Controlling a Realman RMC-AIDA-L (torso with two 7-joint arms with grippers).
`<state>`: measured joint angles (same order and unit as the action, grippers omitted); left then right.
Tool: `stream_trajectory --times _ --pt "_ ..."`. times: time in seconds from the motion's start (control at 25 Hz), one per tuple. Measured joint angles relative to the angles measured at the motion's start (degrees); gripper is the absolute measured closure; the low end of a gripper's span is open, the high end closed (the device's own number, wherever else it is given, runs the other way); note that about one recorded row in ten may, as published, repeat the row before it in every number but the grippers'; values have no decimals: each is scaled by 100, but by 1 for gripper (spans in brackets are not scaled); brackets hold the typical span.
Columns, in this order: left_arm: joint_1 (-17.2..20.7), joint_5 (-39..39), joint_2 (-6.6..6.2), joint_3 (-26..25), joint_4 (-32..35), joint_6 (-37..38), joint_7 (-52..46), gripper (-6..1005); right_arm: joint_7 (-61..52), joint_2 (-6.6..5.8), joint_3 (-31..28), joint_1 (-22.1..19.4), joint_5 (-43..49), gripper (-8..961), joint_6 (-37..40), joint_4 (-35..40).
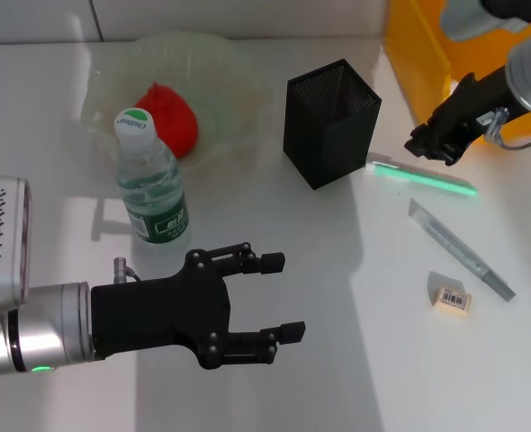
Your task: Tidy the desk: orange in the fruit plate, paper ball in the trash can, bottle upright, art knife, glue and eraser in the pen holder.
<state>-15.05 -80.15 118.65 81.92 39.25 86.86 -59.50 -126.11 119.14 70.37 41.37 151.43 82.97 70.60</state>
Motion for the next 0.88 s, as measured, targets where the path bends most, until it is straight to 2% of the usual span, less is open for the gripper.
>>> stream_trajectory --times 0.12,0.2,0.48,0.6,0.88 --pt "-5 -1 0 0 -8 -2 -5 216 -1 13 78 60 61 873 -264 -305" --pt "-6 -1 0 0 -16 -2 -9 216 -83 25 277 81 84 842 -734 -580" --pt "28 -2 0 0 -48 -2 -9 216 -159 18 413 218 116 736 -1117 -1070" --pt "35 -1 0 0 -51 -2 -9 216 -159 15 470 248 132 593 -1304 -1268" --pt "27 -1 0 -1 -51 -14 -9 216 -90 13 582 373 140 511 -1484 -1571"
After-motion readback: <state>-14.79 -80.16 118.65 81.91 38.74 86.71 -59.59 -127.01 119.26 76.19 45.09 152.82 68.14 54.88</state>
